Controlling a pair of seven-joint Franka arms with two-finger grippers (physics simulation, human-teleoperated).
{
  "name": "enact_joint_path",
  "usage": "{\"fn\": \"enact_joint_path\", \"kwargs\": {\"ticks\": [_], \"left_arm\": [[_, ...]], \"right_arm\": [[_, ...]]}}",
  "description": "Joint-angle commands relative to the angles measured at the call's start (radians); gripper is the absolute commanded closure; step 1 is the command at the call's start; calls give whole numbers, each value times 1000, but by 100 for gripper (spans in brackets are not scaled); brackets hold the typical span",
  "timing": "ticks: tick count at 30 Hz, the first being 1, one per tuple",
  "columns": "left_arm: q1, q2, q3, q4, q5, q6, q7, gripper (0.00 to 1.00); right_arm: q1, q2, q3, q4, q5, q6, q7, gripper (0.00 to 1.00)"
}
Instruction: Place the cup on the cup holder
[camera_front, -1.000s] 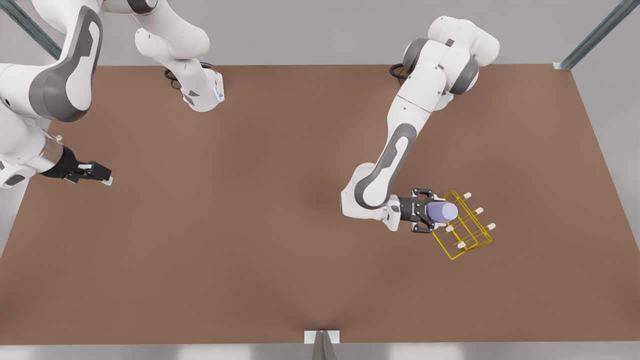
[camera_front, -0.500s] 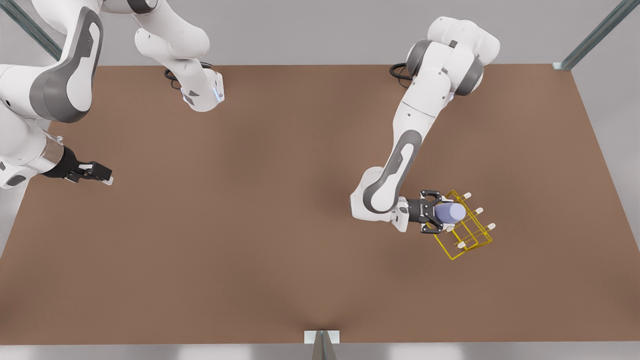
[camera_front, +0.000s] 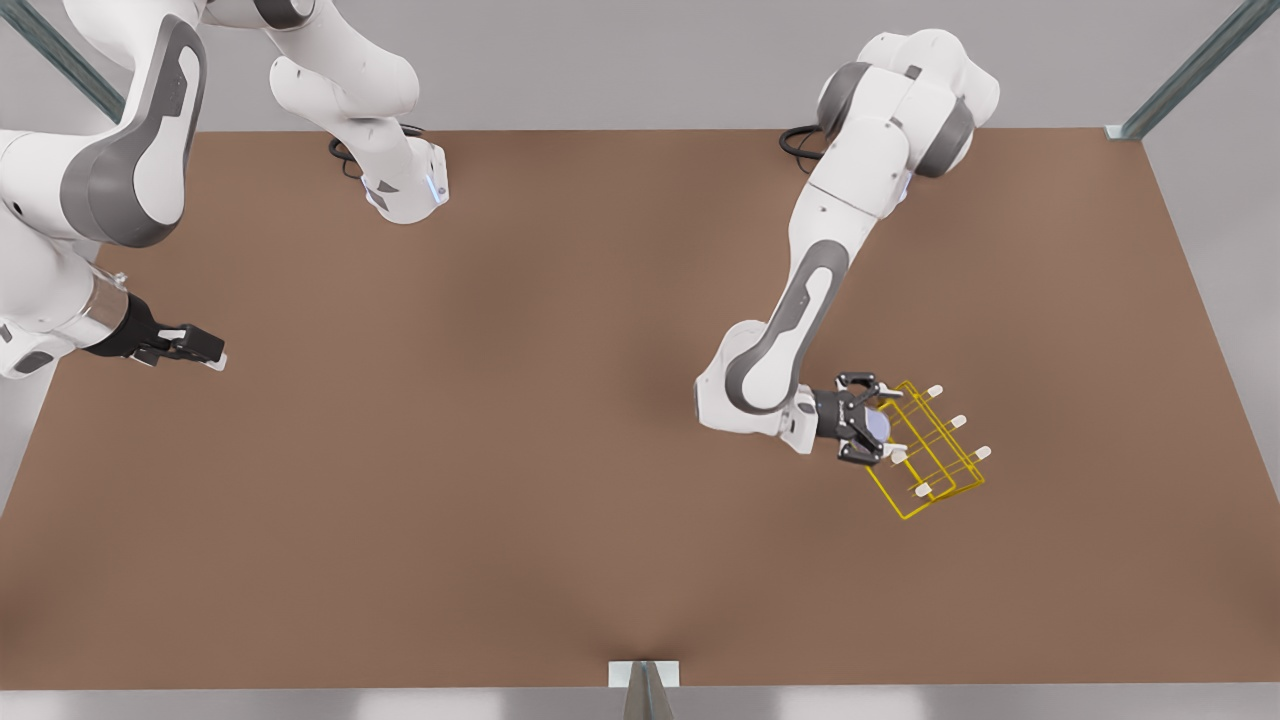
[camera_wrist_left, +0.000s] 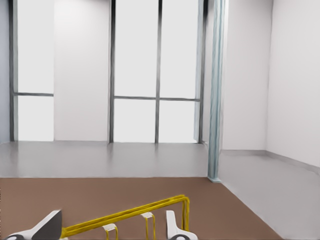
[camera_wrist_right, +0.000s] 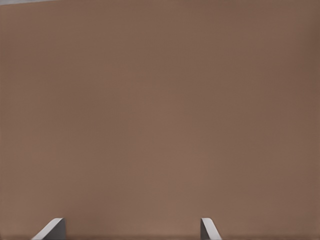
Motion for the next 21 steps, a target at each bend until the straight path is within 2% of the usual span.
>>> {"fn": "enact_joint_path", "kwargs": {"ticks": [1,2,4,6,7,8,9,14,21], "left_arm": [[-6,-95,-42,16,-136,28,116,0],[-5,-184,-42,86,-372,132,252,0],[60,-261,-39,258,-786,175,737,0],[261,-408,-32,264,-1179,185,1515,0],[357,-417,-33,264,-1270,151,1828,0],[449,-417,-21,254,-1324,102,2296,0],[474,-414,19,214,-1325,127,2526,0],[448,-327,24,235,-1325,272,2515,0],[449,-331,27,241,-1324,273,2508,0]], "right_arm": [[0,-1,0,0,1,0,1,0],[0,-1,0,0,1,0,1,0],[0,1,0,-1,1,0,4,0],[0,5,0,0,1,0,4,0],[0,5,0,0,1,0,4,0],[0,7,0,0,1,0,4,0],[0,7,0,0,1,0,4,0],[0,7,0,0,1,0,4,0],[0,7,-2,2,1,0,-3,0]]}}
